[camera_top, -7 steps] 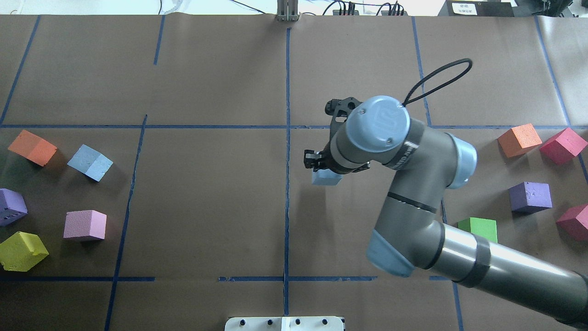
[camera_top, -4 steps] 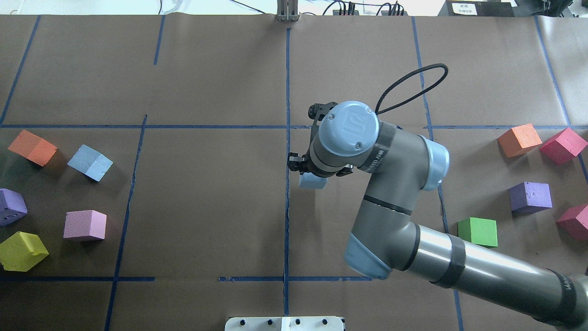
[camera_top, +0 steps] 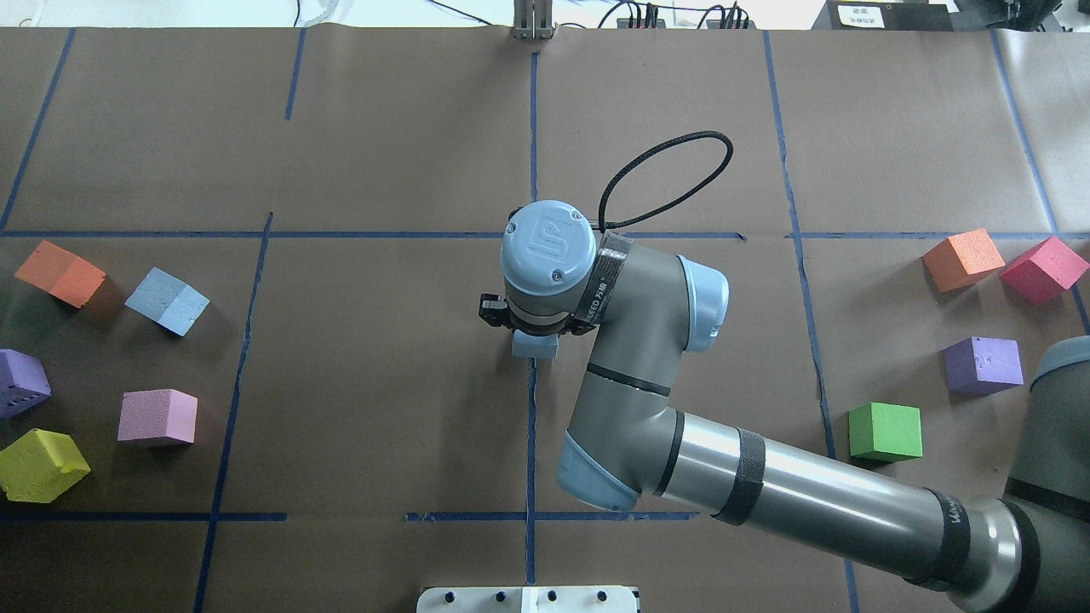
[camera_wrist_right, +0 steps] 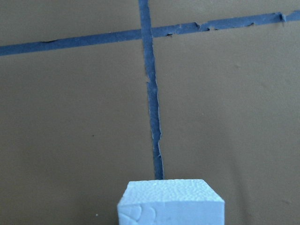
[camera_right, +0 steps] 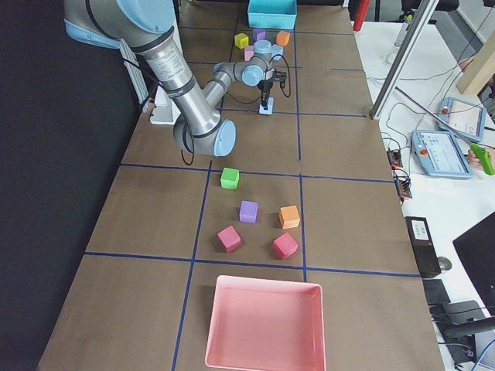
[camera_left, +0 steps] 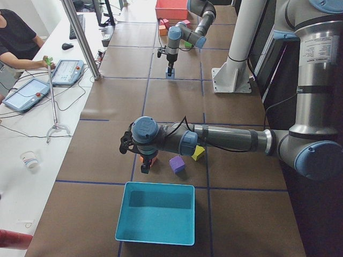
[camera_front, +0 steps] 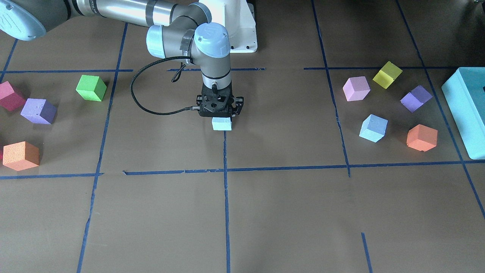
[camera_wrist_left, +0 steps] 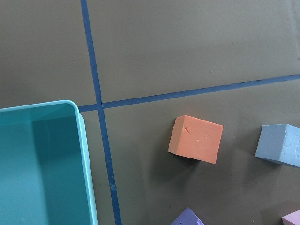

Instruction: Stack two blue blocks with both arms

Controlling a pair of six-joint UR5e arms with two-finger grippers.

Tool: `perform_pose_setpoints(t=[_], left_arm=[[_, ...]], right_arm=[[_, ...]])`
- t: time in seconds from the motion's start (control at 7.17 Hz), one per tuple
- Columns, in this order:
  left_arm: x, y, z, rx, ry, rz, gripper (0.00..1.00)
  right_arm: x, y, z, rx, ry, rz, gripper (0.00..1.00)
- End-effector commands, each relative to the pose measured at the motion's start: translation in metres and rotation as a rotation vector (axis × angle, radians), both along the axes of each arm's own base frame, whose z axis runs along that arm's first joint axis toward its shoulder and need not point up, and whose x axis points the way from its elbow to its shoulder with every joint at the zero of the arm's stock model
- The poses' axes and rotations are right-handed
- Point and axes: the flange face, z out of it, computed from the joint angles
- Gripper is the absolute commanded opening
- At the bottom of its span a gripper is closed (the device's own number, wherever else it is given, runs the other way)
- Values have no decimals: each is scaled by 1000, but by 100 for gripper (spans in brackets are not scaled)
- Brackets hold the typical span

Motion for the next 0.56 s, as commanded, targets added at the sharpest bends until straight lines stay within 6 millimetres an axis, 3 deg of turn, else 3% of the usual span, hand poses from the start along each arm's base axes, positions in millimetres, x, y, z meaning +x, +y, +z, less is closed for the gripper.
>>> perform_pose_setpoints(t=[0.0,0.14,0.28,0.42], left_arm=[[0,0,0,2,0,1,100],[0,0,-1,3,1,1,100],[0,0,-1,4,1,1,100],[0,0,-1,4,1,1,100]], right_arm=[[-6,5,3,3,5,-13,4],[-9,8,3,2,8,-19,5],[-9,9,5,11,10,-30,18],[-9,9,9,37,21,-59,83]])
